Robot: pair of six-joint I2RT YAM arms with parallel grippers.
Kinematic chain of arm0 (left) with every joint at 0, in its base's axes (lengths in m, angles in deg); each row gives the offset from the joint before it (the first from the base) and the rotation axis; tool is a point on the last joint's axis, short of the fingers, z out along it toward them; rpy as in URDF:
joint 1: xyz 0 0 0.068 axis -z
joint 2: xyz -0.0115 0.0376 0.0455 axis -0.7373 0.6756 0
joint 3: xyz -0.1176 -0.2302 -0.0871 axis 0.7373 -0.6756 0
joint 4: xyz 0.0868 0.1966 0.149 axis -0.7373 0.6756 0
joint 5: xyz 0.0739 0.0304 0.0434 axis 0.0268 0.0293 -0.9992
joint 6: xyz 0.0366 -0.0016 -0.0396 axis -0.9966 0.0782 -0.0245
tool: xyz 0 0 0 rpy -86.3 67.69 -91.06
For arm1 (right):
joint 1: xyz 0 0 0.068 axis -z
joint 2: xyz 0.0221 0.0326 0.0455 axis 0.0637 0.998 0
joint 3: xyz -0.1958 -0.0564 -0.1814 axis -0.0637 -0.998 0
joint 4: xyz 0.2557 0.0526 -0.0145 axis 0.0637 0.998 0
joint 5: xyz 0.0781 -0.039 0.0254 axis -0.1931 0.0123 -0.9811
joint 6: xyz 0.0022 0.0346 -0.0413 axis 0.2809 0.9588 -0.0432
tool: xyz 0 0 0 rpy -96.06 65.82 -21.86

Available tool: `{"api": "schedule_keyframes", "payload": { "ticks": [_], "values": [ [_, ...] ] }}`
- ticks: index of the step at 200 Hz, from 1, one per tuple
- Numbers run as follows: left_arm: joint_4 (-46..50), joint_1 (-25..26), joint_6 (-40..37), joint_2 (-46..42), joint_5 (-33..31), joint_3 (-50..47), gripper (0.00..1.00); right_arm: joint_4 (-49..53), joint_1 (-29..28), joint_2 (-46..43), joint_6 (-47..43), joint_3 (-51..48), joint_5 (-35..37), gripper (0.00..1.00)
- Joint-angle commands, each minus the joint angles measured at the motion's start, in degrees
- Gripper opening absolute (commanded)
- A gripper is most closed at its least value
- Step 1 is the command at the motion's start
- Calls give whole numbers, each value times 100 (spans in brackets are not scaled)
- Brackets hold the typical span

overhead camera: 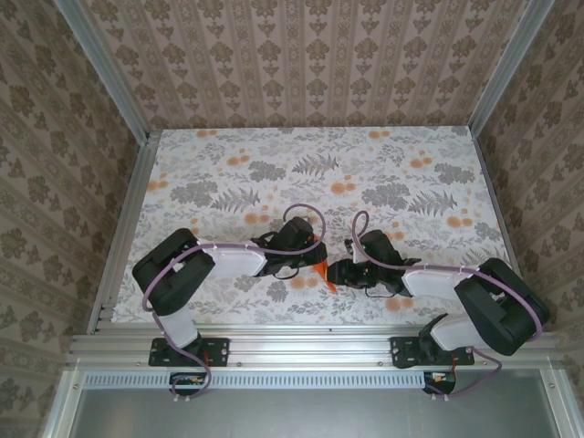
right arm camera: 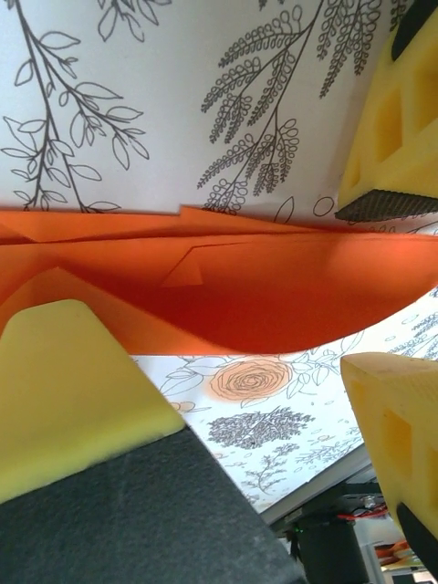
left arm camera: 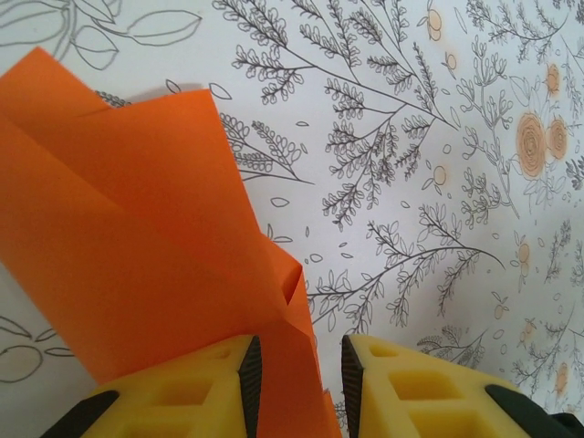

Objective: Fold a paper plane with a square sheet of paper (pick it up from the middle)
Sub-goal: Fold the wing for the fifth time at the center of the table.

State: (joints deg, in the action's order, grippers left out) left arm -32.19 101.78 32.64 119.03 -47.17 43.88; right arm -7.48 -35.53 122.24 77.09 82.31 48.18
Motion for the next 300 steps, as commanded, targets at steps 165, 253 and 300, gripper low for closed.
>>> {"api": "schedule_keyframes", "payload": {
  "ticks": [165, 253, 300],
  "values": [
    [83, -37, -193, 106, 186, 314, 32, 743, -73, 515, -1155, 715, 430, 55],
    [117, -42, -225, 96, 236, 363, 32, 587, -55, 661, -1021, 626, 389, 30],
    [142, -43, -250, 77, 257, 355, 32, 188, -31, 730, -721, 480, 92, 26]
  ]
}}
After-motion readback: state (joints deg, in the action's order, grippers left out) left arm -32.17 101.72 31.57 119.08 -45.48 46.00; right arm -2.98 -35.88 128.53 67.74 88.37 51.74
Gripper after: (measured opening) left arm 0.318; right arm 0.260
